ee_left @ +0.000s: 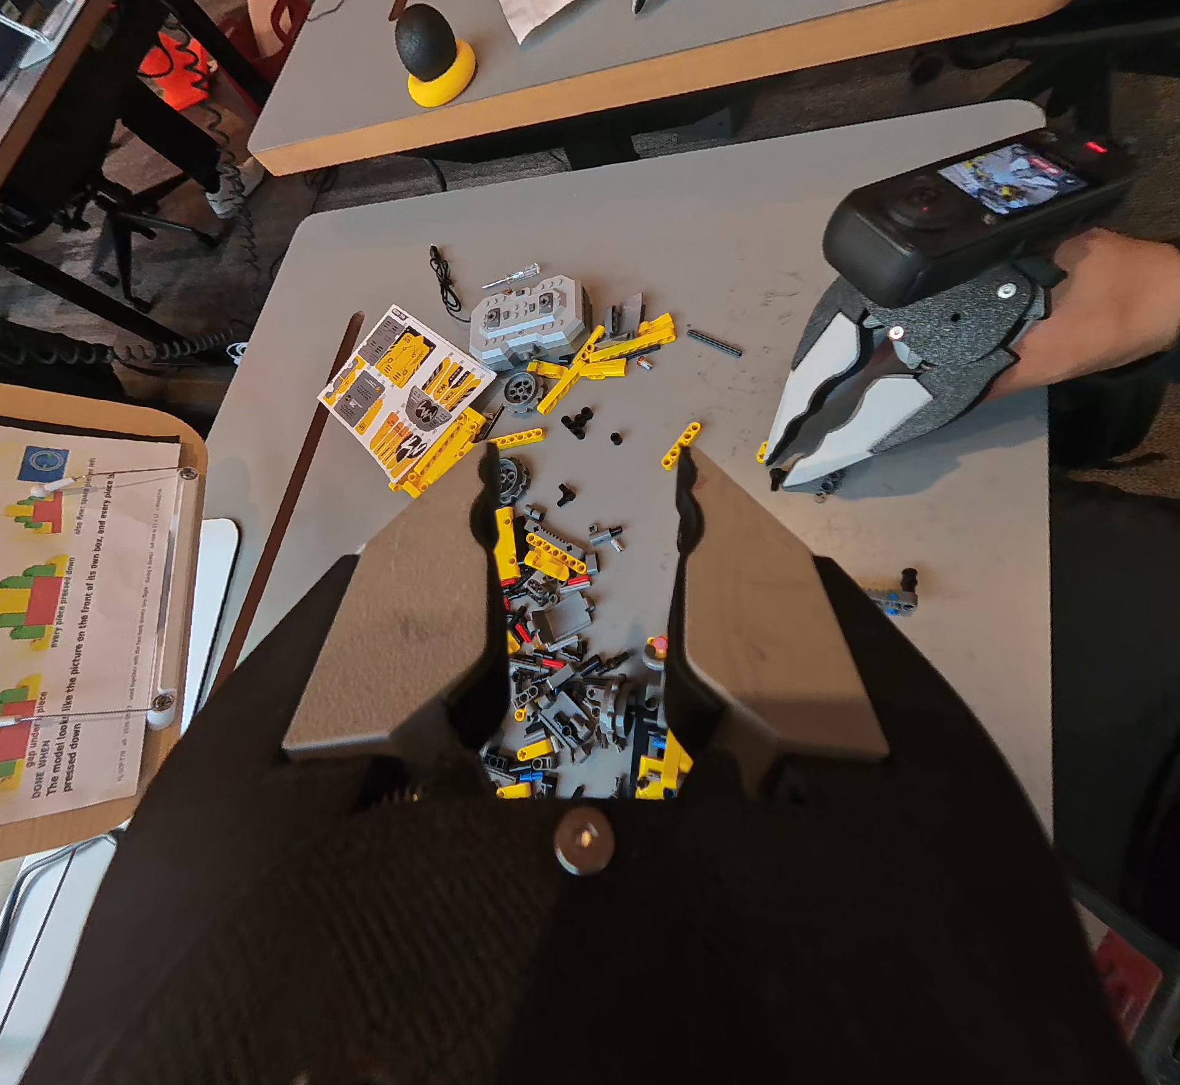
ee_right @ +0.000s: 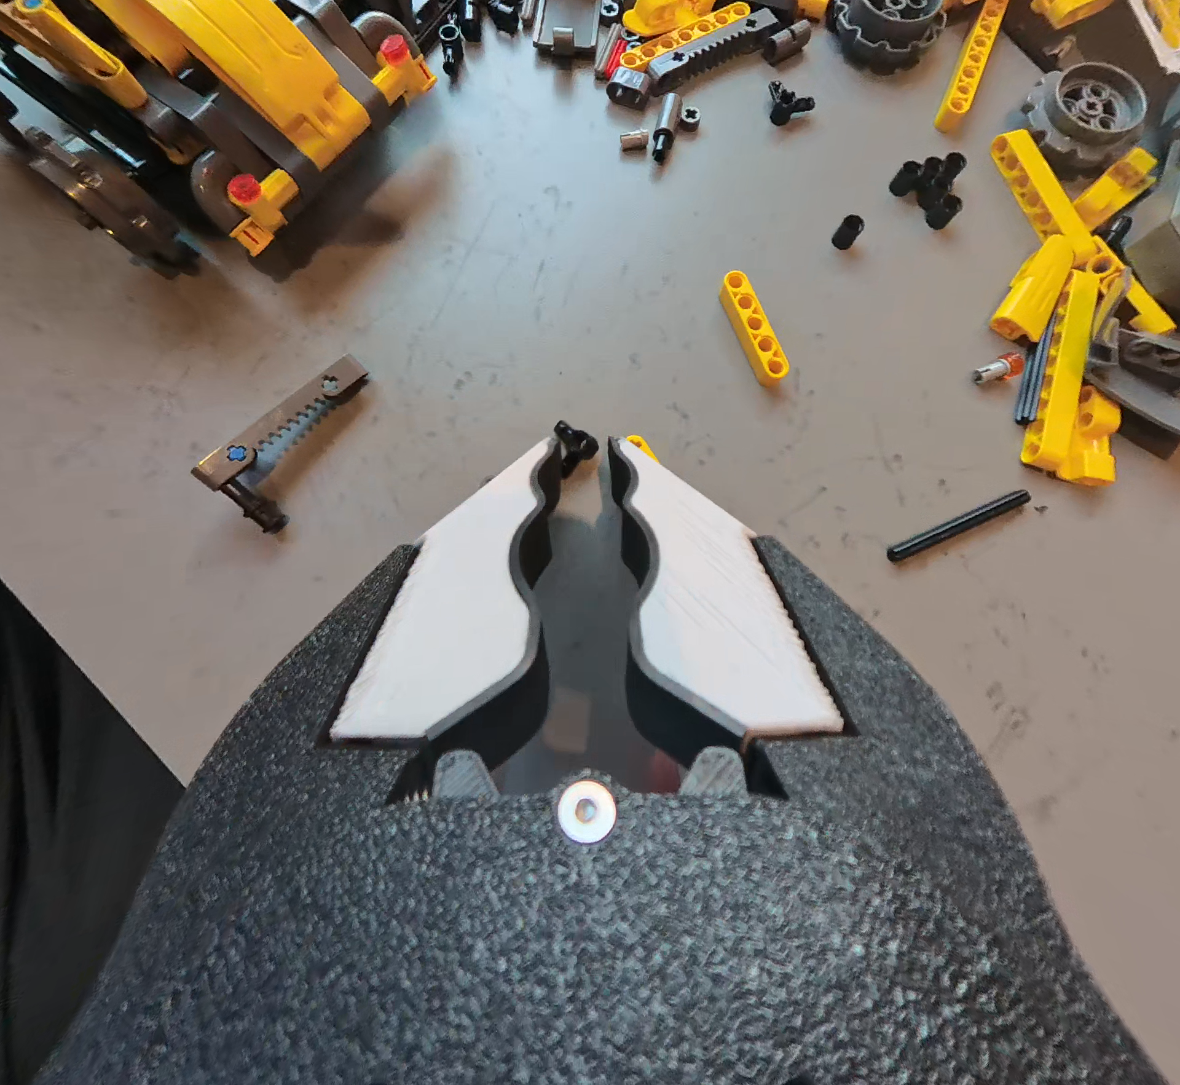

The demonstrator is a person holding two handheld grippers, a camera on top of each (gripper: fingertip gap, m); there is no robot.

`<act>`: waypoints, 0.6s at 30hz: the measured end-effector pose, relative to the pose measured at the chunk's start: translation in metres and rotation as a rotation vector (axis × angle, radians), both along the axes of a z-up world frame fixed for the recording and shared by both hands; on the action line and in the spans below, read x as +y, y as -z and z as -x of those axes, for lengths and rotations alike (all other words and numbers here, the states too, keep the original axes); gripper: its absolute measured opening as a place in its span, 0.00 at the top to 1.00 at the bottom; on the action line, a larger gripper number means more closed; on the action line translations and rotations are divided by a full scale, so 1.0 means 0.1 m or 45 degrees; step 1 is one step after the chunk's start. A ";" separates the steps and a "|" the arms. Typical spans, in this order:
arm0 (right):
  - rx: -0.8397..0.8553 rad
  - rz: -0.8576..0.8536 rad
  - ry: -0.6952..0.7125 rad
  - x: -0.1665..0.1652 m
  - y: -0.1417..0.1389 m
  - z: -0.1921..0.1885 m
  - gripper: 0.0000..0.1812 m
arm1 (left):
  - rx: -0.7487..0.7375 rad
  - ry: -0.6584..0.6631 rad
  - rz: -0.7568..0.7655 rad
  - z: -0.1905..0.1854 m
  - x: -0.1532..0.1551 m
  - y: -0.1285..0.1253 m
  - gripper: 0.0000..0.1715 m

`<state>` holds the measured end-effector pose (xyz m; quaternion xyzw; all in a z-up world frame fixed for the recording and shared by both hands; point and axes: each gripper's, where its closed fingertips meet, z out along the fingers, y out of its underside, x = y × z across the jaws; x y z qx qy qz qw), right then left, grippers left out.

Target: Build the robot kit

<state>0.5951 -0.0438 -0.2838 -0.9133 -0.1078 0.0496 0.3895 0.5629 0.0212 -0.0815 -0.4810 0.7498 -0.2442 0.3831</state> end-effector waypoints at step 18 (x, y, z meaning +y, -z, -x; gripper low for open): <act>0.068 -0.266 0.051 -0.14 -0.40 0.05 0.96 | 0.057 0.061 -0.068 -0.07 -0.25 0.17 0.69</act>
